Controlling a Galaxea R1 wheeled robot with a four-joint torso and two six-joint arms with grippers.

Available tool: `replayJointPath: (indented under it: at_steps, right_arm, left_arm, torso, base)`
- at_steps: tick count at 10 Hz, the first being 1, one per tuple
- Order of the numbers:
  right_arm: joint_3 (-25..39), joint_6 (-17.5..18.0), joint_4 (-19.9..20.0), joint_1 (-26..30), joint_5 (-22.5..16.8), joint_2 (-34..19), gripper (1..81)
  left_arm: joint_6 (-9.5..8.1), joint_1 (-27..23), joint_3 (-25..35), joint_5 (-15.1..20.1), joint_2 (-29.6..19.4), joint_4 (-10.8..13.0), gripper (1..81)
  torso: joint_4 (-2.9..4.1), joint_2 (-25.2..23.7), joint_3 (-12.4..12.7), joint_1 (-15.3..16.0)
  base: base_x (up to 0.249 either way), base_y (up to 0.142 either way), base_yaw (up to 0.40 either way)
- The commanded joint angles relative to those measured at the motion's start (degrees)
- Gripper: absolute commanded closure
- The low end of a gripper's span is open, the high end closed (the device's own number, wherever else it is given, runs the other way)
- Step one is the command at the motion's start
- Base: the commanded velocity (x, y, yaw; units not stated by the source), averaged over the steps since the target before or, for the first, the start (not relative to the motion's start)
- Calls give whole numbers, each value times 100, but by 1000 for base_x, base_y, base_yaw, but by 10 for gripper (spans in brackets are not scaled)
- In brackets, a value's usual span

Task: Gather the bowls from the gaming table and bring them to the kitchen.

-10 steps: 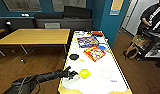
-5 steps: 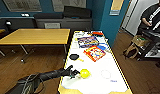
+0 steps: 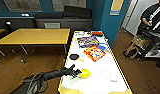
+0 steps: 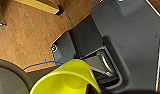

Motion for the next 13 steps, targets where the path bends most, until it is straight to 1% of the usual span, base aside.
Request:
replayJointPath:
  at_steps: [1, 3, 7, 9, 12, 13]
  right_arm:
    - [56, -3, -138, 24, -217, -81, 811]
    - [48, -3, -147, 32, -217, -81, 811]
    - [47, -12, -147, 50, -217, -64, 811]
    - [47, -3, -147, 58, -217, -64, 811]
    - [39, -3, -138, 94, -253, -55, 811]
    - [47, -3, -138, 94, -253, -55, 811]
  left_arm:
    - [-29, -872, 4, 166, 160, 72, 10]
    - [-29, -811, 4, 166, 160, 116, 10]
    - [-3, -679, -75, 157, 169, 124, 10]
    - [-3, -573, -154, 157, 195, 177, 10]
    - [-38, -476, -206, 149, 221, 213, 10]
    - [-38, -476, -216, 149, 230, 204, 10]
  torso:
    - [0, 0, 0, 0]
    - [0, 0, 0, 0]
    - [0, 0, 0, 0]
    - [0, 0, 0, 0]
    - [0, 0, 0, 0]
    - [-276, 0, 0, 0]
  base:
    - [0, 0, 0]
    - [0, 0, 0]
    - [0, 0, 0]
    - [0, 0, 0]
    - [0, 0, 0]
    - [0, 0, 0]
